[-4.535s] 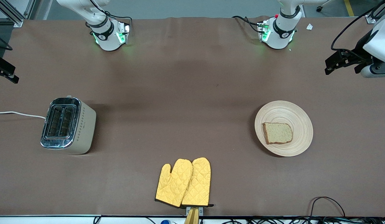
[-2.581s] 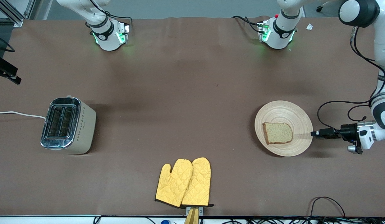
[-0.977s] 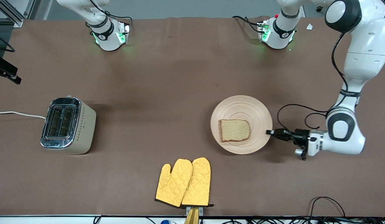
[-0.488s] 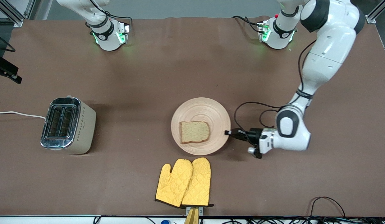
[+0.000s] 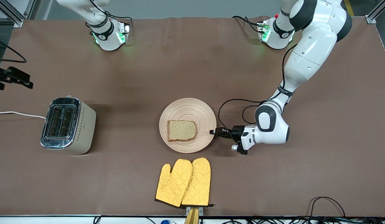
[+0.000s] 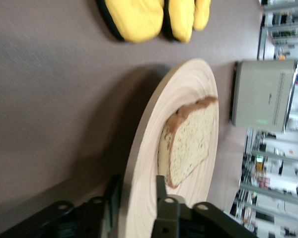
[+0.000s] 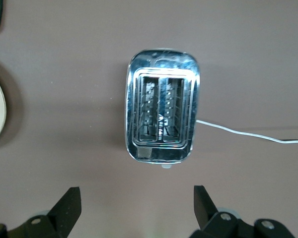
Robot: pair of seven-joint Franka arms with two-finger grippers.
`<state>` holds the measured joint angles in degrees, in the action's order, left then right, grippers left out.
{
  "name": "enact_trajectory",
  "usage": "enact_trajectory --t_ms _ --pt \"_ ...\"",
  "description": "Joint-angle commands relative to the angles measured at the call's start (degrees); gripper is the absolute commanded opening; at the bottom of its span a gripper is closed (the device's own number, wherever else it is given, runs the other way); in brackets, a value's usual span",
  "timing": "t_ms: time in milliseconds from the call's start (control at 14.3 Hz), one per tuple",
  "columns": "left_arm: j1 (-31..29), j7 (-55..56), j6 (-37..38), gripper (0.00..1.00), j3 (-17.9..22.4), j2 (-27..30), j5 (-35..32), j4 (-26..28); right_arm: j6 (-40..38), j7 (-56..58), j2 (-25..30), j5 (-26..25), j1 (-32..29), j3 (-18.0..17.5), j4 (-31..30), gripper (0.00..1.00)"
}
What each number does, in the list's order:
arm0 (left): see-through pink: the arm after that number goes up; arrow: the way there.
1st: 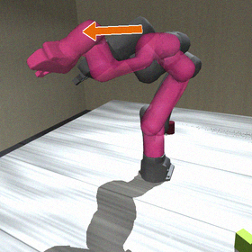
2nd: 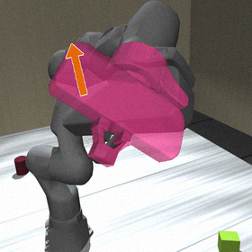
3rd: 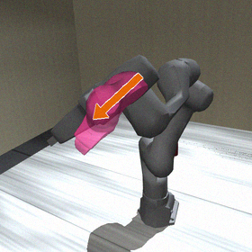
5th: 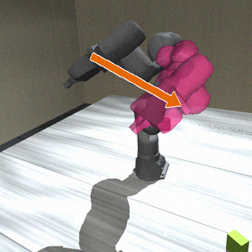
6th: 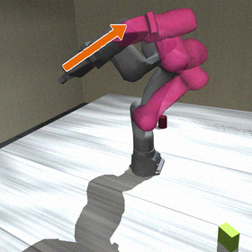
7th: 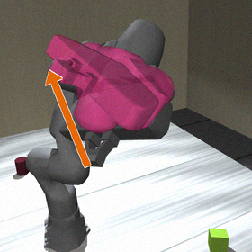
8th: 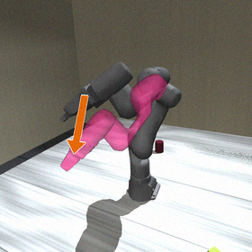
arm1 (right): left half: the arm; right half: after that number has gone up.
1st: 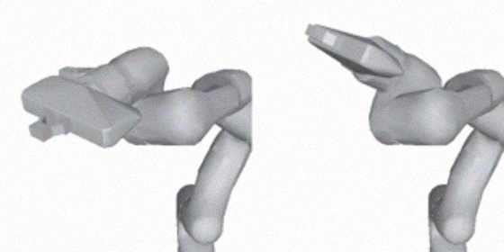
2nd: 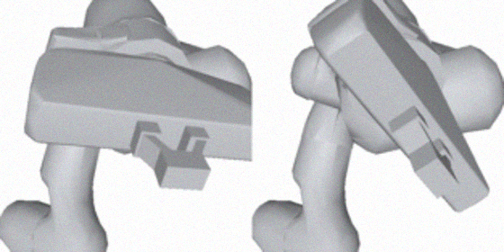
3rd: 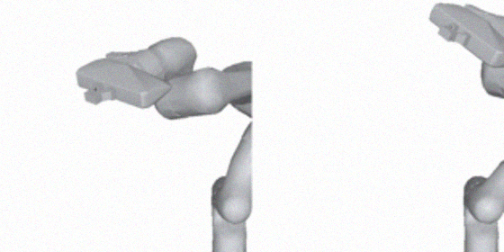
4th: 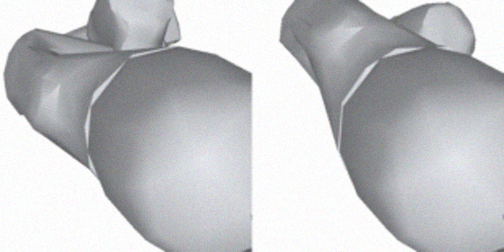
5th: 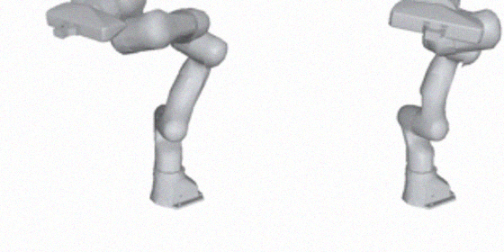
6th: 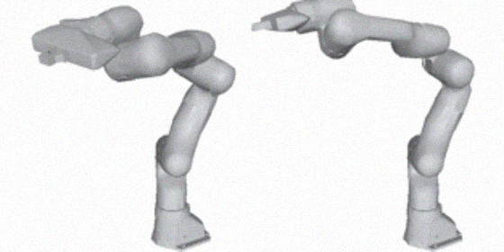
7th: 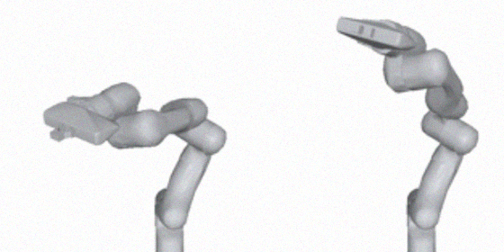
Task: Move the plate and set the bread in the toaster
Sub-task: 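Withdraw the left gripper while the right gripper moves over the bread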
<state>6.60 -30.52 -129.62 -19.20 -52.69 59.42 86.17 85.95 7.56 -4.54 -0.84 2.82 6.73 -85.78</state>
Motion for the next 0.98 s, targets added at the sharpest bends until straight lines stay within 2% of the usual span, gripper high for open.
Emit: enact_trajectory --t_ms 0,140,349,488,698,907 --pt "-0.1 7.5 -2.7 1.0 0.9 3.6 -2.7 0.2 0.5 -5.2 -3.6 0.8 4.5 -0.3 0.1 1.0" --pt "-0.7 13.8 -3.1 1.0 2.8 6.0 -12.3 -0.2 3.3 -12.2 -6.3 6.0 7.9 -0.2 0.1 1.0" --pt "-2.4 27.5 -2.4 1.0 5.1 12.3 -28.9 -0.7 10.2 -20.8 -11.1 11.0 13.8 -0.3 0.3 1.0" --pt "-2.7 34.6 0.5 1.0 5.1 16.7 -36.6 -0.4 15.6 -23.5 -15.0 18.5 16.5 -0.2 0.2 1.0" --pt "-2.7 46.7 6.2 1.0 5.2 23.2 -47.6 -0.1 25.5 -33.6 -21.0 19.4 23.5 -0.2 0.2 1.0" --pt "-2.7 54.1 14.7 1.0 5.2 29.5 -60.1 -0.5 33.2 -35.6 -27.3 19.0 29.2 -0.1 -0.1 1.0"
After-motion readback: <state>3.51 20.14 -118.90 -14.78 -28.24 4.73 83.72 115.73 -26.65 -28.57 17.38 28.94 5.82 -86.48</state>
